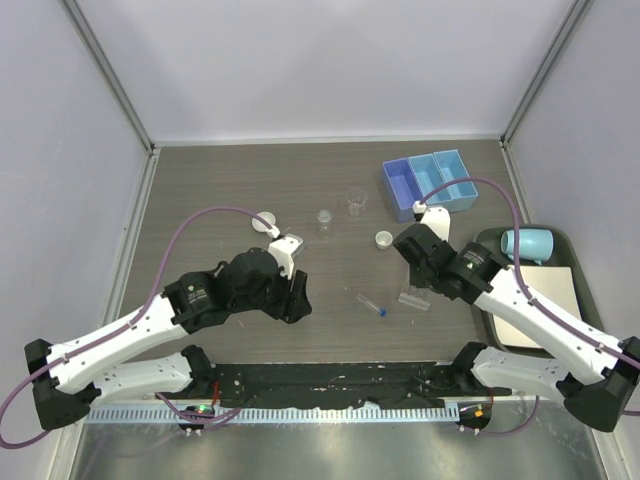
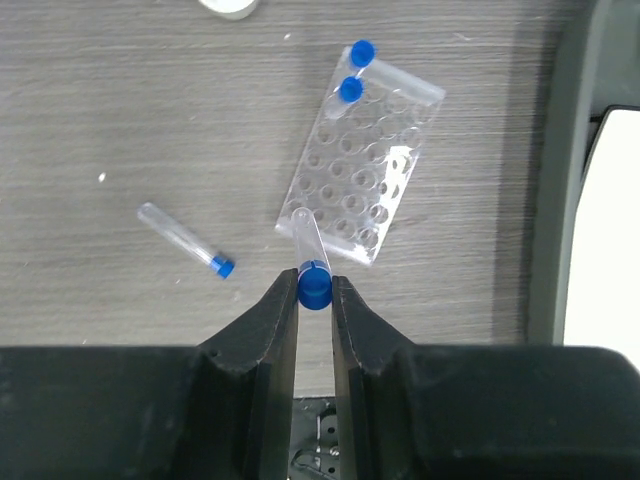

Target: Organize the chemistry lab equipment

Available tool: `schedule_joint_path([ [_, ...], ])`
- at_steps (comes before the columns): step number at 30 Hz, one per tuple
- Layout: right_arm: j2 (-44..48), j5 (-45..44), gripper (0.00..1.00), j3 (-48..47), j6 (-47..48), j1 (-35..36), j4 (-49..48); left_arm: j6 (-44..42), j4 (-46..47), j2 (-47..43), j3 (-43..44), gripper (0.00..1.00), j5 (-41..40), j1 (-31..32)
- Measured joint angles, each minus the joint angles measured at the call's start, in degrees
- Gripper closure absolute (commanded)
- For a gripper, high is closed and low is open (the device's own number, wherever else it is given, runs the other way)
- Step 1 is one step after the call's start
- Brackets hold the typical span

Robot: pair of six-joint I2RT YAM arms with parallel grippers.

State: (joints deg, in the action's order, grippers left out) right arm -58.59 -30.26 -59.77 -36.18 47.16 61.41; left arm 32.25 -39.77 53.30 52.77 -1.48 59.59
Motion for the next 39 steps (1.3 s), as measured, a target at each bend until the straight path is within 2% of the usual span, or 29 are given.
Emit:
schedule_joint_path([
  [9,-4.7,2.2,0.97,0.1,5.4,-13.4,-5.3,-1.3,0.3,0.9,0.0,0.48,0.3,0.0],
  [14,-8.0,4.7,0.97,0.1,8.0,-17.4,-8.1,-1.7,0.5,1.5,0.0,0.48,1.1,0.0],
  [27,-13.6,12.0,0.98,0.5,10.6,-18.0,-12.1,-3.0,1.4,2.7,-0.7,0.48,2.7,0.0],
  [39,-15.3,11.7,0.99,0.9,11.0,-18.0,-13.2,-3.0,1.8,2.7,-1.1,0.49,2.8,0.0],
])
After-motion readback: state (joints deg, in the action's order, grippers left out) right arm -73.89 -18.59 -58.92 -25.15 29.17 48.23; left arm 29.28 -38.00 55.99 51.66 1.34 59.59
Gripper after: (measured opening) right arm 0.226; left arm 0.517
